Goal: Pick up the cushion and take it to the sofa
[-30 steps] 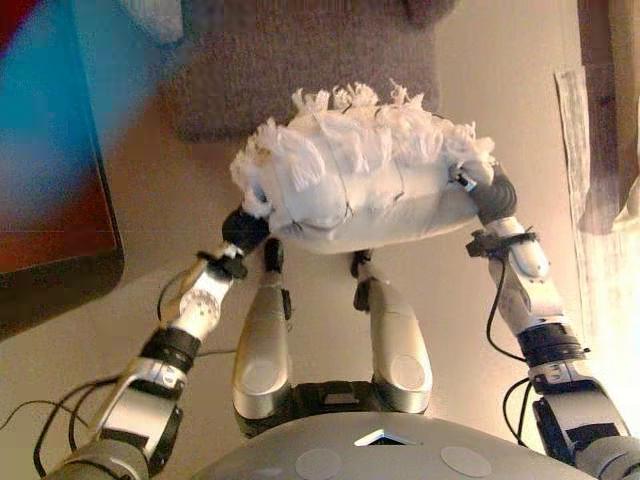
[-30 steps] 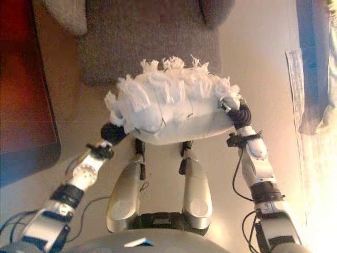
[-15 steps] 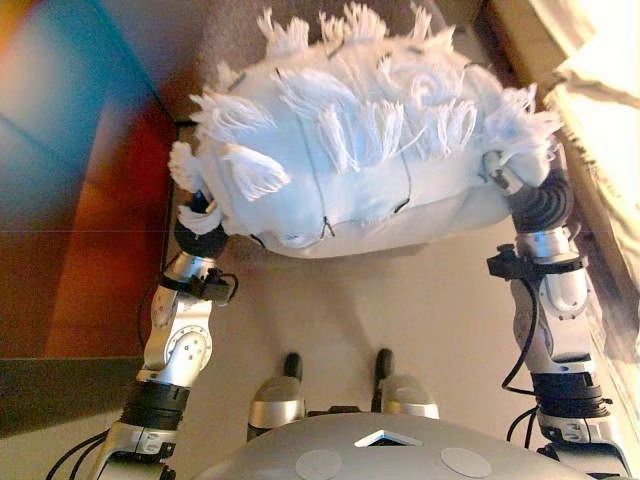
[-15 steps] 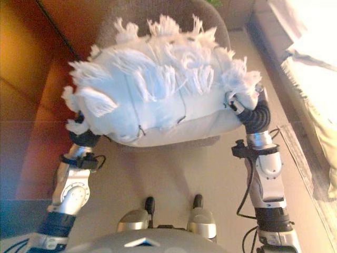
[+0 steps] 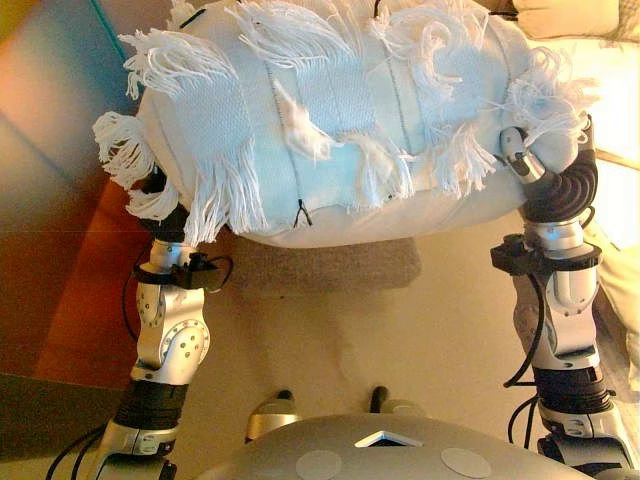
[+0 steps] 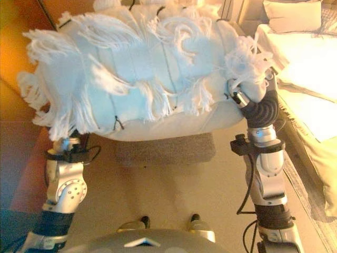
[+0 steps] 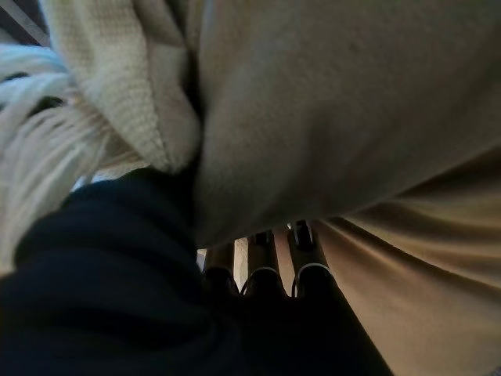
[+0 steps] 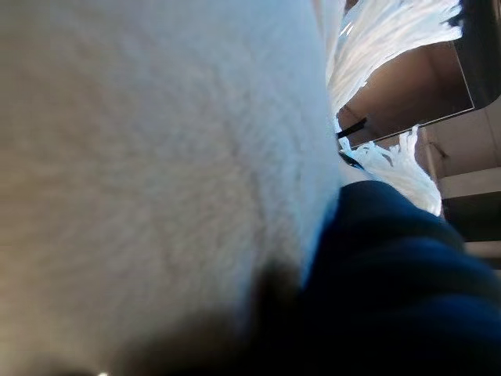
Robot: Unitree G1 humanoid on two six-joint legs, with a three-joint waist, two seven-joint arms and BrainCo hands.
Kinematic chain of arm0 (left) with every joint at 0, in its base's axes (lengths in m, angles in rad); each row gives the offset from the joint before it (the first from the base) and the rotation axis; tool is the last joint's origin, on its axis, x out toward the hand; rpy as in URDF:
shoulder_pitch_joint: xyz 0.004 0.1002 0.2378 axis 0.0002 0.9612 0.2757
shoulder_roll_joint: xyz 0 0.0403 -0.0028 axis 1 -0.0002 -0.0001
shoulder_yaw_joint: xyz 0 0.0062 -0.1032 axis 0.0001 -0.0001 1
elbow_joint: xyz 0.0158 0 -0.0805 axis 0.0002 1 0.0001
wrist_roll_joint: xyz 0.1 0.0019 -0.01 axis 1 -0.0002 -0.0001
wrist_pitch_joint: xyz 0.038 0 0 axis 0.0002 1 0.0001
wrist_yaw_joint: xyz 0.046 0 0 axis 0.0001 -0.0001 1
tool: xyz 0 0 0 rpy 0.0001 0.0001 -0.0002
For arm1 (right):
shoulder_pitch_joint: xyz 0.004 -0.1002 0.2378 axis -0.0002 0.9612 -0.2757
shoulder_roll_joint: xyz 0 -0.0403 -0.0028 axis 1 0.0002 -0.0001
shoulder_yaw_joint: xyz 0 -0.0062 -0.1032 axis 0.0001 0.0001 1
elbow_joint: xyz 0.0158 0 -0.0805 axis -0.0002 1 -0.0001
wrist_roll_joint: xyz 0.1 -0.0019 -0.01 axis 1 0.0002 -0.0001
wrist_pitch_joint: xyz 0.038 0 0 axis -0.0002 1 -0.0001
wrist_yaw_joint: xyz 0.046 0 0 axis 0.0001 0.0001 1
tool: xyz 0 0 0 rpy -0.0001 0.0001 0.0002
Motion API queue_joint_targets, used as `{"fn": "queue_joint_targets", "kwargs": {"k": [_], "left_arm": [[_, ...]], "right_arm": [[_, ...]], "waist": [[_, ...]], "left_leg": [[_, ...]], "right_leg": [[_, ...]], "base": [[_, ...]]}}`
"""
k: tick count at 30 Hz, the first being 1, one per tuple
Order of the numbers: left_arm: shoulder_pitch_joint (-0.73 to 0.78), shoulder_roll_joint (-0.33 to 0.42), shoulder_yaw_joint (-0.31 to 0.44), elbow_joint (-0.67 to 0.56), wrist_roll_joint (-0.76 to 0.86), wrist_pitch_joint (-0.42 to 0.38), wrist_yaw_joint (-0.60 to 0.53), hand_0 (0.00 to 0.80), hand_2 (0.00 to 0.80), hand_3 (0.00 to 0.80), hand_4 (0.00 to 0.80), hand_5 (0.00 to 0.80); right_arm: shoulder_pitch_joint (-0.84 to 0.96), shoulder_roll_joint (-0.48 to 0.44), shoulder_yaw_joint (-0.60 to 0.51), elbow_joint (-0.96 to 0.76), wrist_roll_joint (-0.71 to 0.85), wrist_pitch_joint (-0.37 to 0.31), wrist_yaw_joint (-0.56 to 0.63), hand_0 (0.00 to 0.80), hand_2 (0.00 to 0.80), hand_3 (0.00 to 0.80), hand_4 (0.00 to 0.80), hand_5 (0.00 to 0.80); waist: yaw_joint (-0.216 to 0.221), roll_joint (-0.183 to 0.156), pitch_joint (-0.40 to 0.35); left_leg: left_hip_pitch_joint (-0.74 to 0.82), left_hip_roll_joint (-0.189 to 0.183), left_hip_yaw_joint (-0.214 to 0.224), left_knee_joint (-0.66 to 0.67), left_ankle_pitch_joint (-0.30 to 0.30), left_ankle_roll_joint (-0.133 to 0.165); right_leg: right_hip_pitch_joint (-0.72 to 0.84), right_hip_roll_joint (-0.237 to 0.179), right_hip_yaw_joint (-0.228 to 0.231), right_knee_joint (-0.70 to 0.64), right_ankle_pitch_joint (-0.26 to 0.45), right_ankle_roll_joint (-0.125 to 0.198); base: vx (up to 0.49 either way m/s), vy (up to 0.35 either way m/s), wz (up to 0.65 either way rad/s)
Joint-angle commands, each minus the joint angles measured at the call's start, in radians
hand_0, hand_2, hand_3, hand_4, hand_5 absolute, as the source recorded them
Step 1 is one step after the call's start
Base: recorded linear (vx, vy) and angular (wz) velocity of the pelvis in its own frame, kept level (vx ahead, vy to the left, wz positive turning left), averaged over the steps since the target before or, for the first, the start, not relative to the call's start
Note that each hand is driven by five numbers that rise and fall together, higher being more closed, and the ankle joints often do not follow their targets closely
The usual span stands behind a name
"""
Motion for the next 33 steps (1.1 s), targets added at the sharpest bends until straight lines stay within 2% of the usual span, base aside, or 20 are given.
{"fn": "queue_joint_targets", "kwargs": {"k": [1,2,4,7,11,12,13,15,18,21,22,23,25,26,27,28,29,30,32,33], "left_arm": [[-0.103,0.002,-0.003,-0.108,0.064,-0.090,-0.044,0.800,0.800,0.800,0.800,0.800],[-0.099,-0.004,-0.003,-0.109,0.062,-0.091,-0.051,0.800,0.800,0.800,0.800,0.800],[-0.095,-0.012,0.004,-0.107,0.062,-0.090,-0.063,0.800,0.800,0.800,0.800,0.800],[-0.094,-0.008,0.005,-0.107,0.053,-0.101,-0.053,0.800,0.800,0.800,0.800,0.800],[-0.107,-0.010,-0.023,-0.094,0.076,-0.117,-0.015,0.800,0.800,0.800,0.800,0.800],[-0.106,-0.010,-0.025,-0.094,0.077,-0.116,-0.011,0.800,0.800,0.800,0.800,0.800],[-0.095,-0.016,-0.022,-0.095,0.073,-0.113,-0.010,0.800,0.800,0.800,0.800,0.800],[-0.066,-0.024,-0.009,-0.100,0.062,-0.107,-0.026,0.800,0.800,0.800,0.800,0.800],[-0.035,-0.028,0.007,-0.106,0.056,-0.099,-0.041,0.800,0.800,0.800,0.800,0.800],[-0.024,-0.027,0.017,-0.106,0.049,-0.104,-0.052,0.800,0.800,0.800,0.800,0.800],[-0.025,-0.024,0.021,-0.109,0.047,-0.109,-0.057,0.800,0.800,0.800,0.800,0.800],[-0.028,-0.019,0.025,-0.111,0.045,-0.112,-0.056,0.800,0.800,0.800,0.800,0.800],[-0.030,-0.004,0.029,-0.119,0.055,-0.098,-0.013,0.800,0.800,0.800,0.800,0.800],[-0.034,-0.001,0.033,-0.117,0.049,-0.084,-0.007,0.800,0.800,0.800,0.800,0.800],[-0.038,-0.001,0.035,-0.115,0.046,-0.075,-0.013,0.800,0.800,0.800,0.800,0.800],[-0.039,0.001,0.035,-0.118,0.062,-0.067,-0.024,0.800,0.800,0.800,0.800,0.800],[-0.040,0.012,0.031,-0.124,0.074,-0.064,-0.019,0.800,0.800,0.800,0.800,0.800],[-0.042,0.022,0.027,-0.127,0.082,-0.065,-0.011,0.800,0.800,0.800,0.800,0.800],[-0.067,0.045,0.012,-0.112,0.089,-0.071,0.008,0.800,0.800,0.800,0.800,0.800],[-0.079,0.058,0.010,-0.103,0.078,-0.071,0.002,0.800,0.800,0.800,0.800,0.800]], "right_arm": [[-0.118,-0.010,0.052,-0.103,0.048,-0.081,0.046,0.800,0.800,0.800,0.800,0.800],[-0.116,-0.007,0.059,-0.100,0.034,-0.086,0.045,0.800,0.800,0.800,0.800,0.800],[-0.116,-0.004,0.069,-0.100,0.014,-0.083,0.039,0.800,0.800,0.800,0.800,0.800],[-0.147,0.001,0.098,-0.102,-0.002,-0.059,0.023,0.800,0.800,0.800,0.800,0.800],[-0.180,0.009,0.141,-0.084,-0.024,-0.039,-0.003,0.800,0.800,0.800,0.800,0.800],[-0.179,0.010,0.142,-0.083,-0.023,-0.036,-0.001,0.800,0.800,0.800,0.800,0.800],[-0.171,0.013,0.149,-0.086,-0.022,-0.022,0.007,0.800,0.800,0.800,0.800,0.800],[-0.154,0.015,0.152,-0.092,-0.014,-0.007,0.023,0.800,0.800,0.800,0.800,0.800],[-0.126,0.010,0.151,-0.098,0.006,-0.004,0.043,0.800,0.800,0.800,0.800,0.800],[-0.116,-0.007,0.142,-0.103,0.046,-0.004,0.058,0.800,0.800,0.800,0.800,0.800],[-0.122,-0.016,0.142,-0.097,0.052,-0.011,0.056,0.800,0.800,0.800,0.800,0.800],[-0.125,-0.017,0.144,-0.091,0.051,-0.019,0.059,0.800,0.800,0.800,0.800,0.800],[-0.106,-0.014,0.137,-0.092,0.083,-0.019,0.070,0.800,0.800,0.800,0.800,0.800],[-0.089,-0.014,0.124,-0.100,0.107,-0.008,0.076,0.800,0.800,0.800,0.800,0.800],[-0.075,-0.013,0.115,-0.104,0.114,-0.003,0.075,0.800,0.800,0.800,0.800,0.800],[-0.055,-0.007,0.107,-0.104,0.112,-0.012,0.079,0.800,0.800,0.800,0.800,0.800],[-0.040,-0.007,0.104,-0.110,0.110,-0.025,0.081,0.800,0.800,0.800,0.800,0.800],[-0.033,-0.006,0.107,-0.114,0.107,-0.037,0.081,0.800,0.800,0.800,0.800,0.800],[-0.034,0.003,0.118,-0.118,0.092,-0.056,0.066,0.800,0.800,0.800,0.800,0.800],[-0.037,0.008,0.120,-0.118,0.080,-0.060,0.055,0.800,0.800,0.800,0.800,0.800]], "waist": [[0.031,-0.060,0.043],[0.035,-0.066,0.066],[0.039,-0.061,0.086],[0.068,-0.020,0.100],[0.115,0.022,0.102],[0.119,0.020,0.104],[0.138,0.034,0.100],[0.159,0.053,0.099],[0.175,0.064,0.096],[0.185,0.058,0.092],[0.190,0.052,0.087],[0.190,0.049,0.077],[0.187,0.029,0.052],[0.188,0.014,0.036],[0.191,0.003,0.023],[0.201,0.000,0.001],[0.195,-0.013,-0.004],[0.188,-0.015,-0.006],[0.168,-0.006,0.001],[0.165,-0.014,0.006]], "left_leg": [[-0.126,-0.036,0.039,0.361,-0.105,0.026],[-0.171,-0.040,0.050,0.447,-0.092,0.028],[-0.217,-0.046,0.060,0.487,-0.082,0.033],[-0.245,-0.066,0.020,0.350,-0.026,0.033],[-0.292,-0.021,-0.003,0.140,0.139,0.000],[-0.290,-0.022,-0.005,0.122,0.153,-0.002],[-0.312,-0.004,-0.039,0.079,0.193,-0.013],[-0.326,0.035,-0.073,0.043,0.225,-0.025],[-0.342,0.088,-0.108,0.009,0.223,-0.043],[-0.359,0.113,-0.137,0.014,0.225,-0.062],[-0.364,0.123,-0.136,0.017,0.209,-0.064],[-0.358,0.126,-0.106,0.024,0.203,-0.064],[-0.362,0.095,-0.070,0.096,0.180,-0.043],[-0.370,0.071,-0.055,0.135,0.155,-0.018],[-0.379,0.053,-0.040,0.162,0.133,0.003],[-0.384,0.039,-0.031,0.176,0.119,0.026],[-0.378,0.013,-0.033,0.186,0.102,0.037],[-0.370,0.001,-0.033,0.190,0.089,0.050],[-0.342,-0.018,-0.044,0.186,0.069,0.079],[-0.336,-0.038,-0.043,0.185,0.067,0.084]], "right_leg": [[0.027,0.011,-0.007,0.125,-0.117,-0.051],[0.026,0.008,-0.007,0.142,-0.117,-0.061],[0.028,0.014,0.000,0.166,-0.129,-0.065],[0.044,0.048,0.031,0.199,-0.178,-0.057],[0.136,0.082,0.076,0.189,-0.245,-0.061],[0.146,0.080,0.081,0.192,-0.255,-0.061],[0.177,0.087,0.106,0.216,-0.291,-0.065],[0.195,0.093,0.138,0.264,-0.332,-0.067],[0.217,0.075,0.161,0.344,-0.409,-0.058],[0.255,0.025,0.173,0.403,-0.472,-0.032],[0.271,-0.013,0.167,0.411,-0.469,-0.008],[0.289,-0.048,0.148,0.422,-0.452,0.017],[0.315,-0.107,0.127,0.455,-0.343,0.072],[0.329,-0.129,0.117,0.477,-0.282,0.093],[0.335,-0.150,0.109,0.506,-0.217,0.099],[0.319,-0.162,0.116,0.539,-0.101,0.097],[0.301,-0.172,0.116,0.581,-0.077,0.095],[0.270,-0.162,0.130,0.616,-0.054,0.091],[0.164,-0.081,0.155,0.632,-0.059,0.069],[0.141,-0.062,0.132,0.587,-0.073,0.063]], "base": [[-0.036,-0.122,-0.18],[-0.023,-0.096,-0.23],[0.041,-0.029,-0.20],[0.222,0.056,0.01],[0.405,0.093,-0.57],[0.552,0.136,0.00],[0.590,0.152,0.09],[0.660,0.211,0.04],[0.680,0.245,-0.21],[0.643,0.314,-0.36],[0.735,0.421,-0.70],[0.612,0.420,-0.85],[0.538,0.392,-0.77],[0.521,0.357,-0.36],[0.514,0.352,-0.14],[0.483,0.291,-0.02],[0.448,0.245,-0.02],[0.432,0.192,0.10],[0.405,0.172,0.36],[0.384,0.066,0.21]]}}
